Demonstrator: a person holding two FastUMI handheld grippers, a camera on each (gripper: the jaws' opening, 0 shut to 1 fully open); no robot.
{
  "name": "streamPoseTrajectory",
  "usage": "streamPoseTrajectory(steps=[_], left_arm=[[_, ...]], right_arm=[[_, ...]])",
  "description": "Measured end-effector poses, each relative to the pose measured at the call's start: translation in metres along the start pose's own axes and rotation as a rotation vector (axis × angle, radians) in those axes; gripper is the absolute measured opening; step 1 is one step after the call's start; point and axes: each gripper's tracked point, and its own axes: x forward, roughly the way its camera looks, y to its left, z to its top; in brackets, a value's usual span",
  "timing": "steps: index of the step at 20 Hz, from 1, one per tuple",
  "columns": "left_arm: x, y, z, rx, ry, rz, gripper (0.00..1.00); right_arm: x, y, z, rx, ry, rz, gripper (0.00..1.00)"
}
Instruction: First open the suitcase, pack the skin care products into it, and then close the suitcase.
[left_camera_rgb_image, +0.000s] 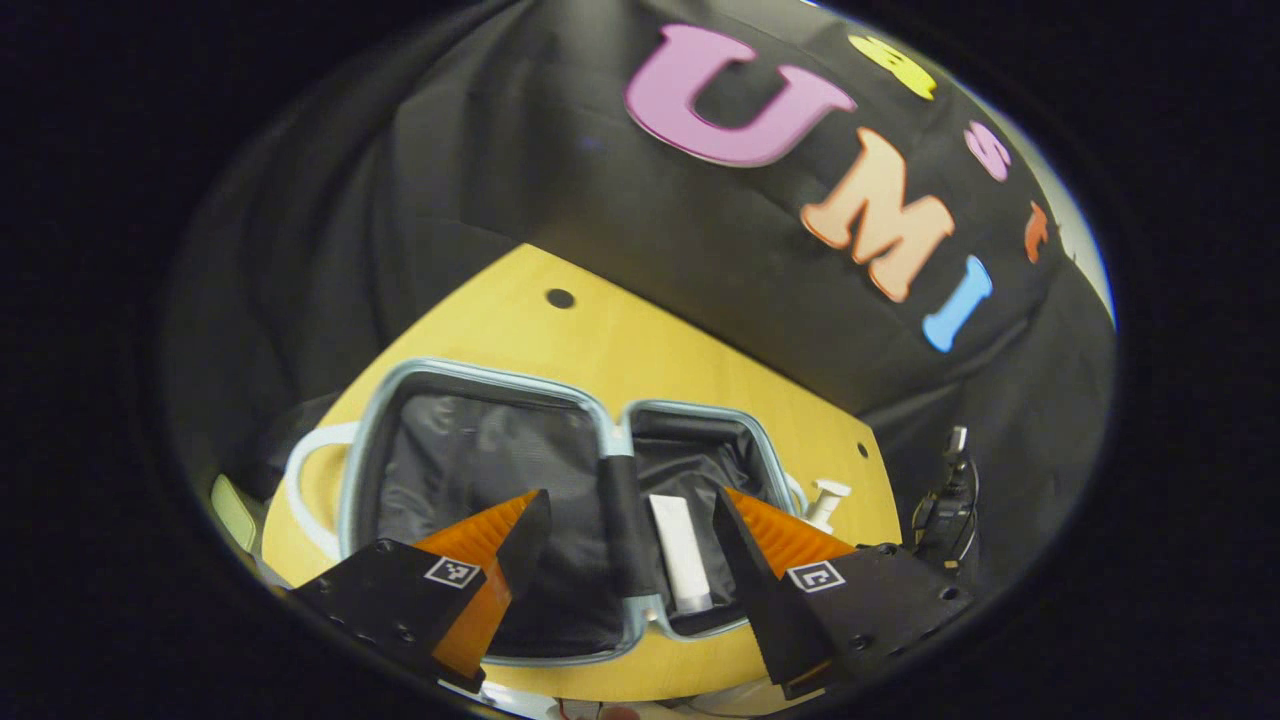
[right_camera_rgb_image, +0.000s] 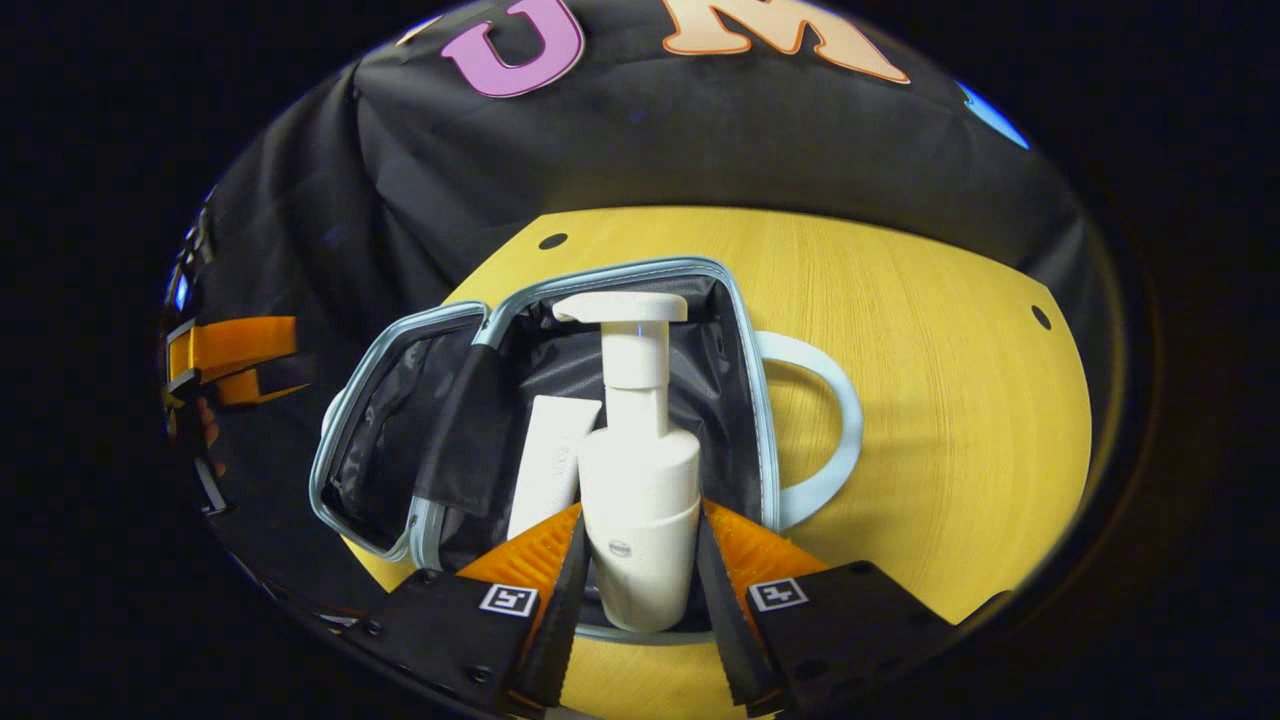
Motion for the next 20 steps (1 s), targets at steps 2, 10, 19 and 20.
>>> streamPoseTrajectory(steps=[2,10,19,20], left_arm=[[-0.017,0.041,0.008,-0.058,-0.043,0.060,0.95],[-0.038,0.183,-0.001,-0.254,-0.120,0.306,0.95],[0.012,0.224,-0.032,-0.451,-0.083,0.265,0.95],[0.017,0.222,-0.033,-0.480,-0.080,0.243,0.90]], right_arm=[[0.015,0.001,-0.005,-0.002,0.022,-0.004,0.60],[0.032,0.003,-0.003,0.018,0.020,-0.021,0.59],[-0.092,-0.045,0.083,0.068,-0.390,-0.080,0.97],[-0.110,-0.059,0.087,0.063,-0.431,-0.114,0.97]])
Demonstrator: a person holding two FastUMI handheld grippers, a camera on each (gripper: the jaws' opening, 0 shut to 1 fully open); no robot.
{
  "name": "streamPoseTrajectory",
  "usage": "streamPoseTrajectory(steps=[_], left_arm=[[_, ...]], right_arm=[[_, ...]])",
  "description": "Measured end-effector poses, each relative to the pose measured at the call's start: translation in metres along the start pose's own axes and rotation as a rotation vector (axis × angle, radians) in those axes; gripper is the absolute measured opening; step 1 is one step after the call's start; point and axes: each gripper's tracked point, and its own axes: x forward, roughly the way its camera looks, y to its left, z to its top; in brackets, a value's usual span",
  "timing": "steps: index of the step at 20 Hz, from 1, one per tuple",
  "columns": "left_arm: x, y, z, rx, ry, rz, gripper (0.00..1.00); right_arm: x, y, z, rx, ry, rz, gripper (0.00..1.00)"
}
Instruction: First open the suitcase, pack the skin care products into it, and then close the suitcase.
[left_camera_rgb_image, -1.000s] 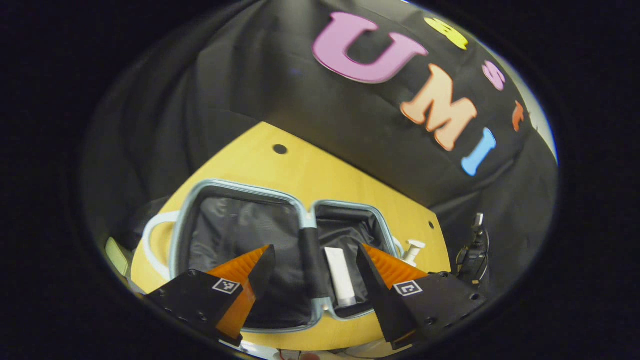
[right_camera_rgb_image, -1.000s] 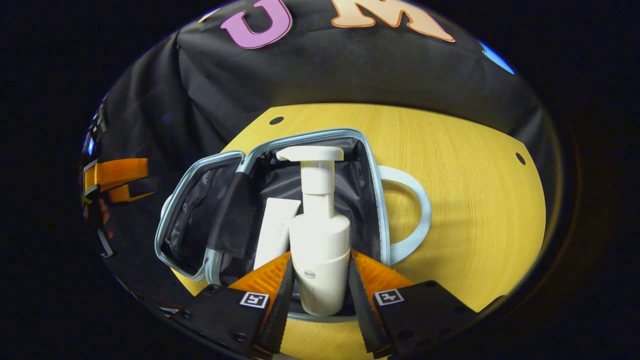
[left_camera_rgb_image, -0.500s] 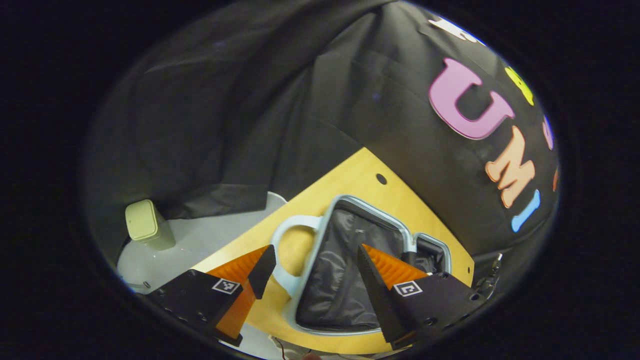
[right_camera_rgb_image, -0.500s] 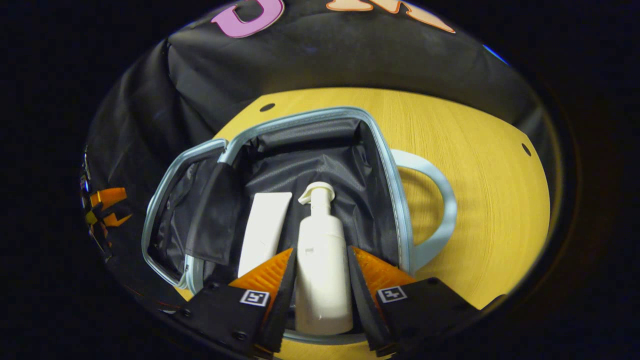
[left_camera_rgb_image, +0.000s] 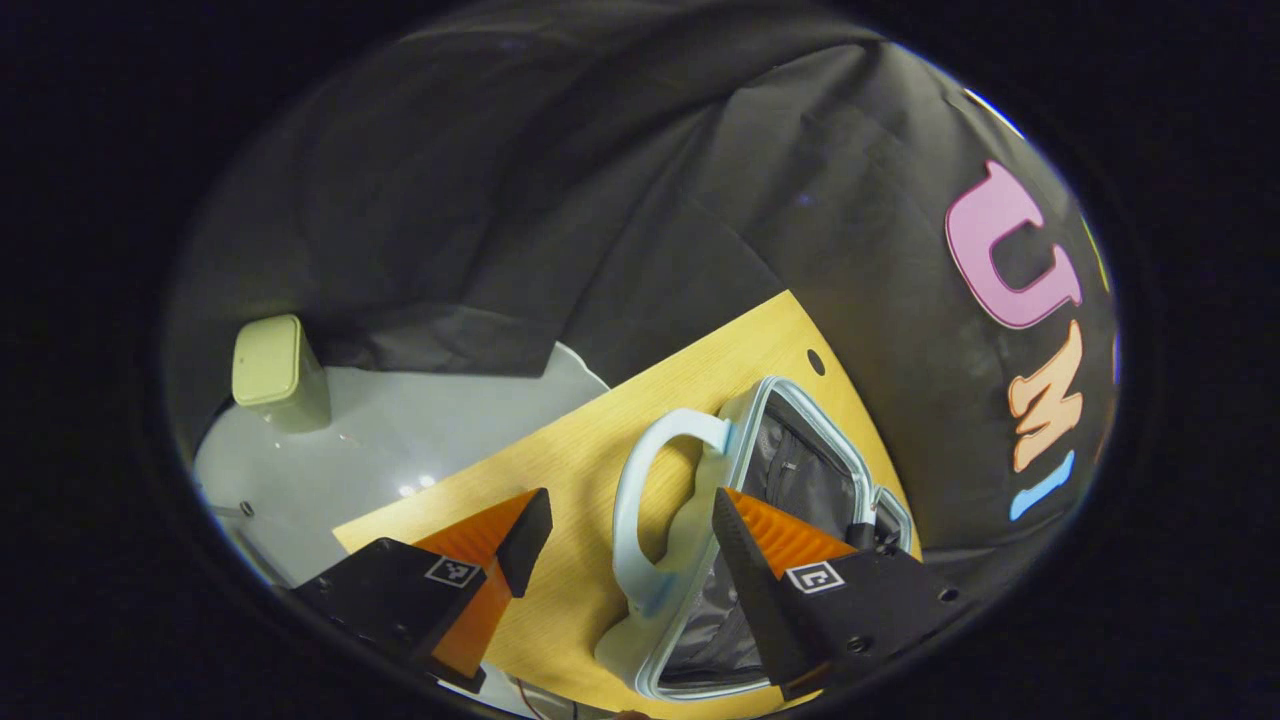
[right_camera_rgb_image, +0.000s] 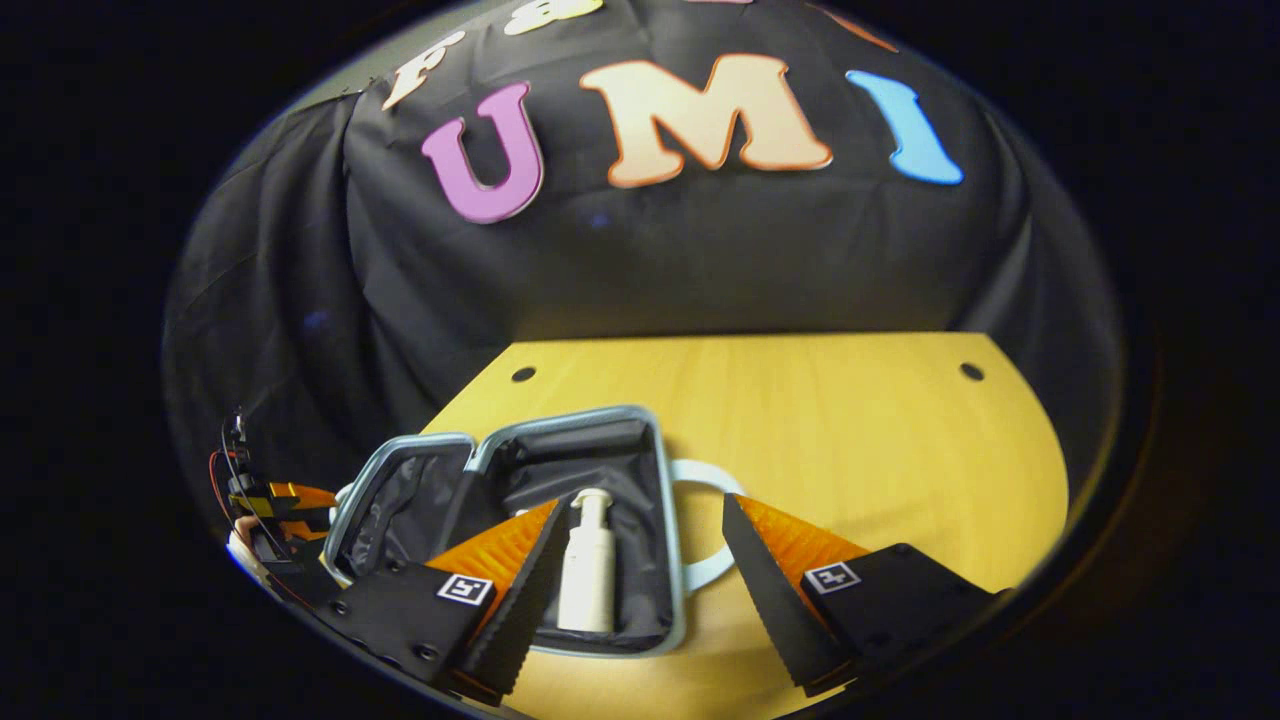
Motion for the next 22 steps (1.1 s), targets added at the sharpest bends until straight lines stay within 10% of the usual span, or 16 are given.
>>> streamPoseTrajectory(steps=[4,10,22], left_arm=[[0.012,-0.003,-0.008,-0.093,0.022,-0.064,0.87],[0.022,0.004,-0.018,-0.144,0.066,-0.097,0.06],[-0.045,-0.066,0.010,0.035,-0.027,-0.114,0.00]], right_arm=[[-0.038,-0.052,0.012,-0.041,-0.076,-0.146,0.97],[-0.059,-0.067,0.003,-0.021,-0.091,-0.204,0.97],[-0.073,-0.082,-0.010,0.014,-0.110,-0.197,0.97]])
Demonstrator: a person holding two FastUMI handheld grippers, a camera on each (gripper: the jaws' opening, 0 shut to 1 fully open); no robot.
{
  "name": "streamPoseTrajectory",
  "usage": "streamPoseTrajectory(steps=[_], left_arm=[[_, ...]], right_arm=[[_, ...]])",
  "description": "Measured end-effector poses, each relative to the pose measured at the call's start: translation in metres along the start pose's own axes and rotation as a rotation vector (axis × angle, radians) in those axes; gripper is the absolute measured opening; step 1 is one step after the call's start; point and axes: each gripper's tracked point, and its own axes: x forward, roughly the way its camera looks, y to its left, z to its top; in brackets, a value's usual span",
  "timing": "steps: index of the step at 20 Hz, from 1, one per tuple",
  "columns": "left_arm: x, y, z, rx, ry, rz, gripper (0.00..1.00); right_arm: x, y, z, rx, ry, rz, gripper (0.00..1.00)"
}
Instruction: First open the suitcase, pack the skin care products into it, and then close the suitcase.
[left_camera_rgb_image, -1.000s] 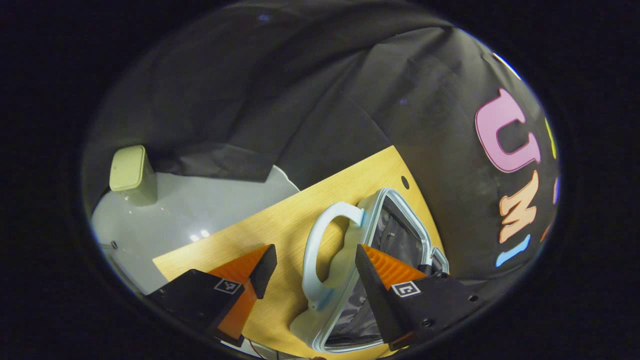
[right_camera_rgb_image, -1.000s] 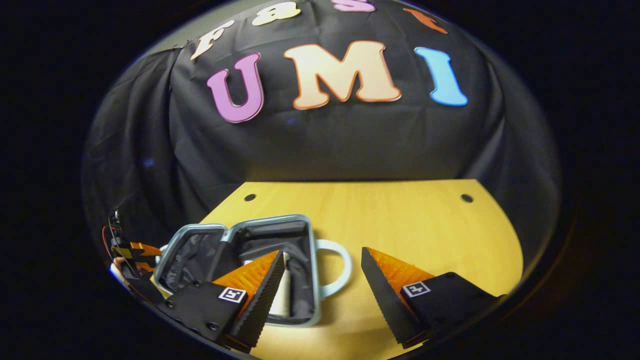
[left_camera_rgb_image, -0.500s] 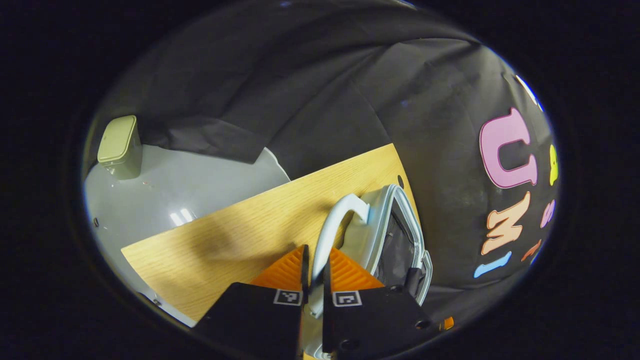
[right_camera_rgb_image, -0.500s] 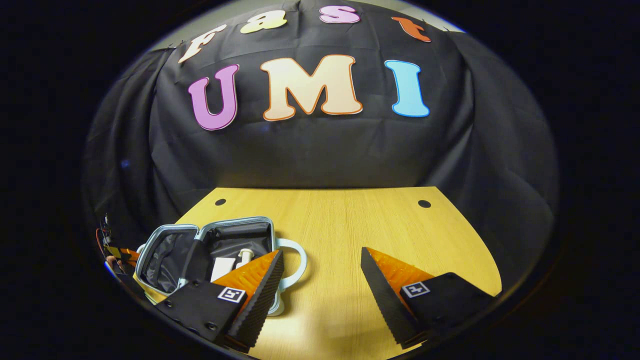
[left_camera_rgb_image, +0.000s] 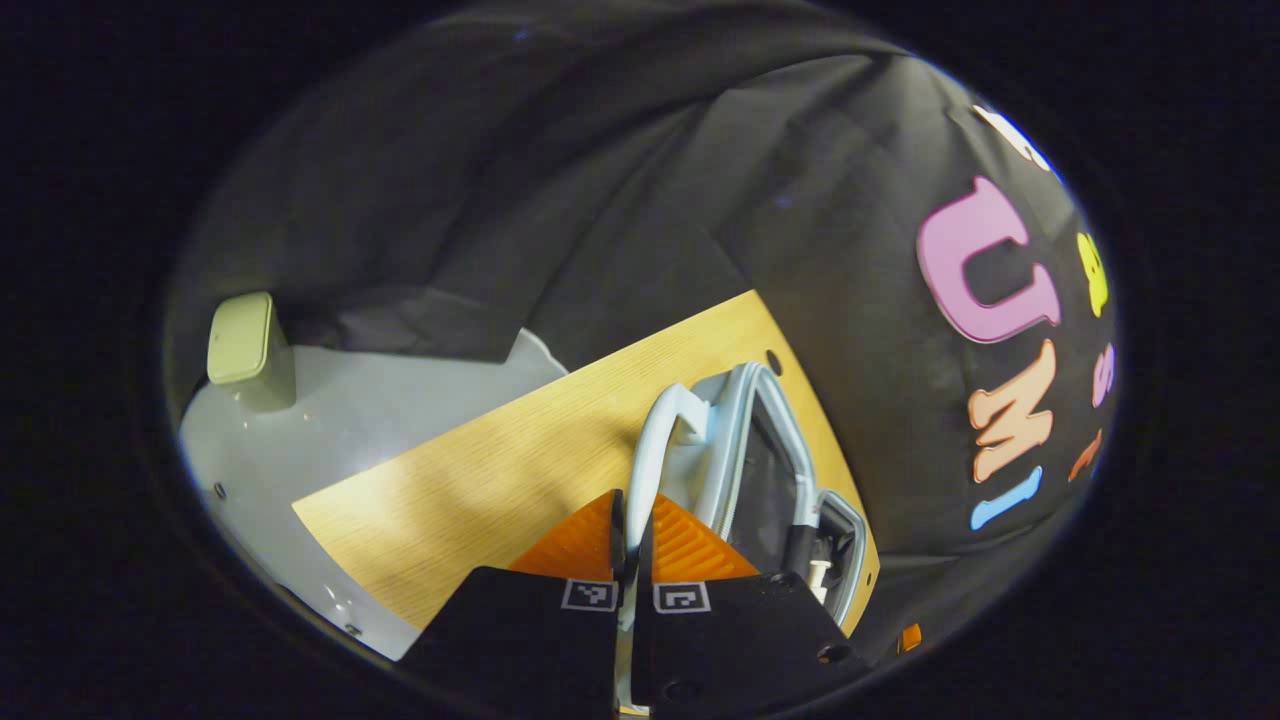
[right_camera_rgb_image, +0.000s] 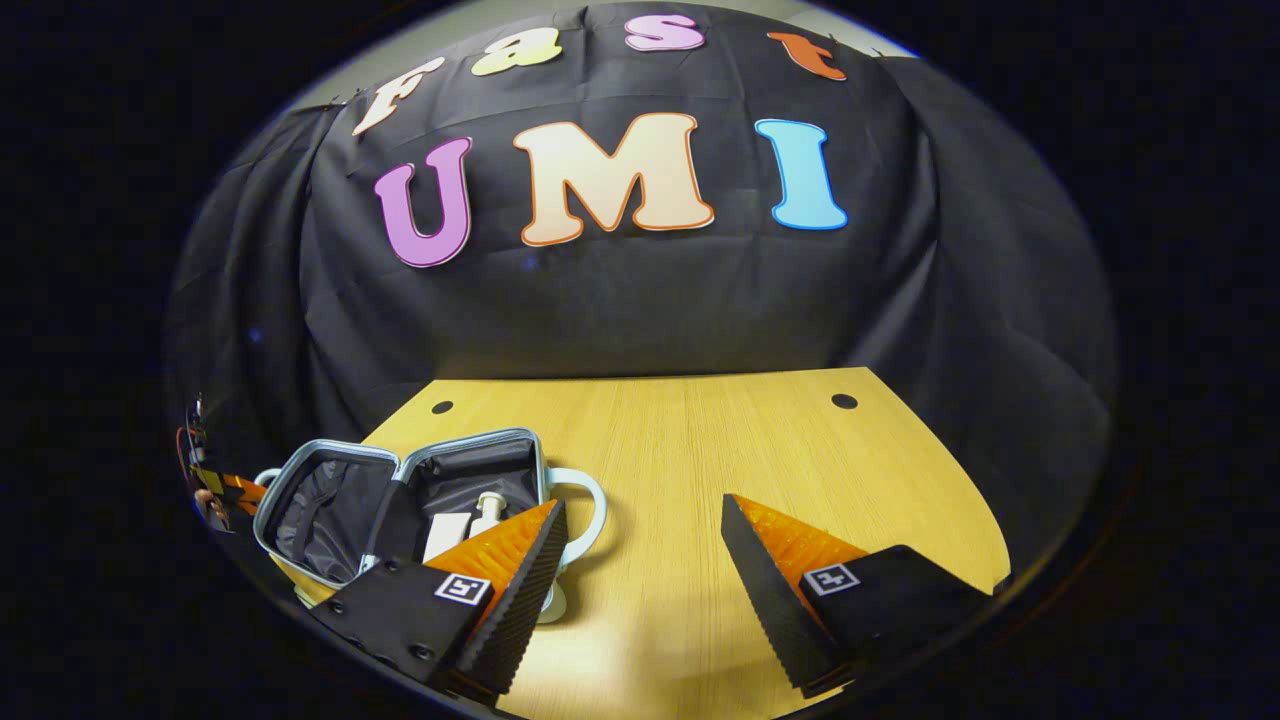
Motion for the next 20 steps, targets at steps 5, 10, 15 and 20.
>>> streamPoseTrajectory(steps=[5,10,15,20], left_arm=[[-0.033,-0.104,0.017,0.107,-0.081,-0.116,0.00],[-0.048,-0.198,-0.003,0.249,-0.115,-0.127,0.00],[-0.048,-0.294,-0.065,0.361,-0.084,-0.213,0.00],[-0.023,-0.350,-0.143,0.489,-0.026,-0.229,0.00]], right_arm=[[-0.008,-0.031,-0.013,-0.030,0.026,0.002,0.97],[-0.014,-0.059,-0.013,-0.066,0.031,0.040,0.92],[-0.016,-0.085,-0.009,-0.046,0.013,0.071,0.97],[-0.015,-0.114,0.004,-0.040,-0.003,0.088,0.97]])
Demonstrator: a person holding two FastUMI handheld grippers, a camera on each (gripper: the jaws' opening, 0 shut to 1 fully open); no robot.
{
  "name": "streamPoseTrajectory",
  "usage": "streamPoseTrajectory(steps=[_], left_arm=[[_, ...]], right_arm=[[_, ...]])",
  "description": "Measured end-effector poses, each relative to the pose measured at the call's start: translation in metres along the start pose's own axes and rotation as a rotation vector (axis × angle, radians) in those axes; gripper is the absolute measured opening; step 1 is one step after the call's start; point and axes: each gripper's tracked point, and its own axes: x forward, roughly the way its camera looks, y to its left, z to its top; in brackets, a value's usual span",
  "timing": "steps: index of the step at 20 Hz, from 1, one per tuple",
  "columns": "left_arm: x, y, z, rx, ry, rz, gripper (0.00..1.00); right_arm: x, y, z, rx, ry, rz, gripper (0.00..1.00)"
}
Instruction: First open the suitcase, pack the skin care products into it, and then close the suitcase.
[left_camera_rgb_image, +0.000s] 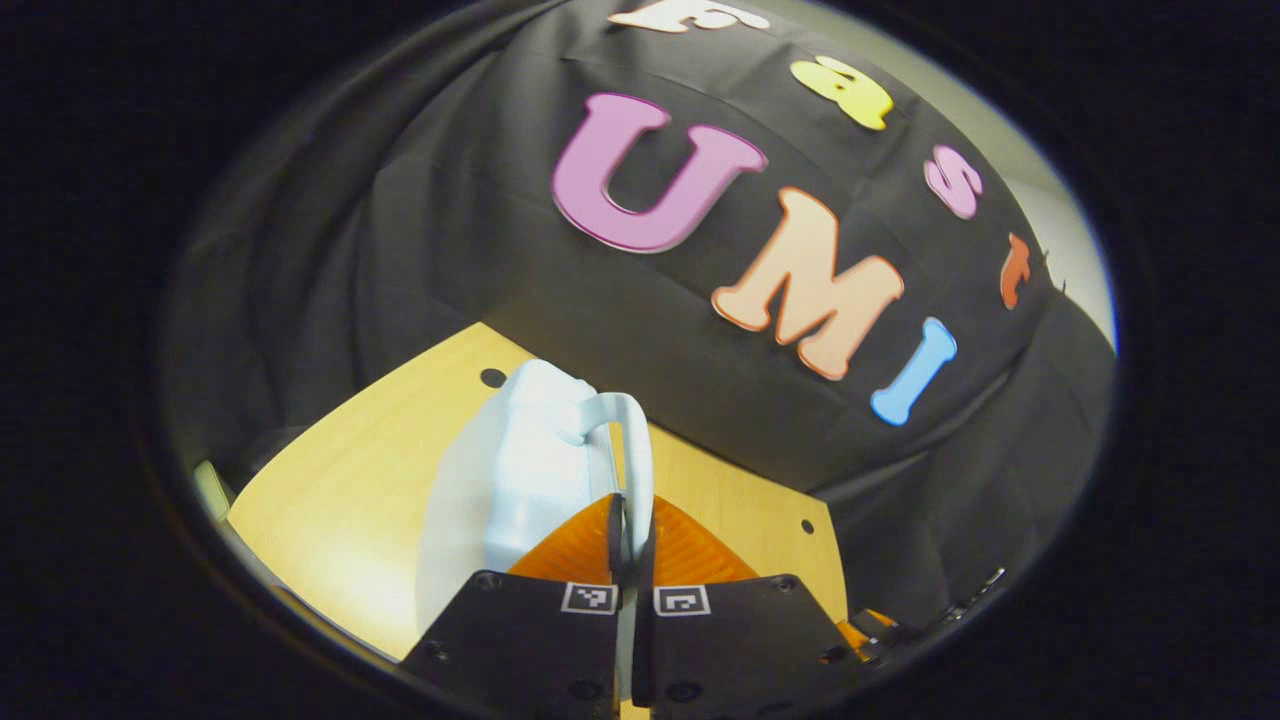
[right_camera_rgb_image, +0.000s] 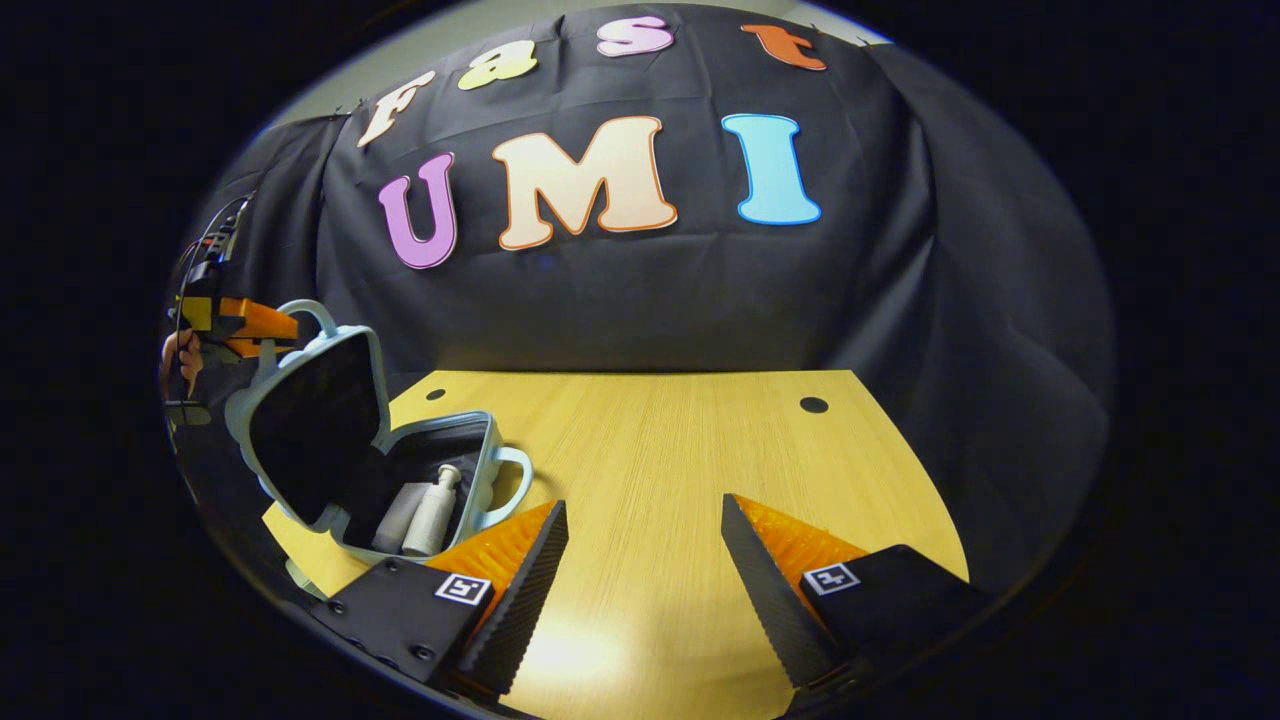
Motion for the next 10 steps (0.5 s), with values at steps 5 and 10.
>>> streamPoseTrajectory(steps=[5,10], left_arm=[[0.047,-0.049,-0.062,0.083,0.084,0.030,0.00],[0.104,-0.069,-0.137,0.267,0.221,0.114,0.00]], right_arm=[[-0.001,-0.020,0.009,-0.009,-0.011,0.010,0.97],[-0.006,-0.033,0.008,-0.003,-0.009,0.011,0.94]])
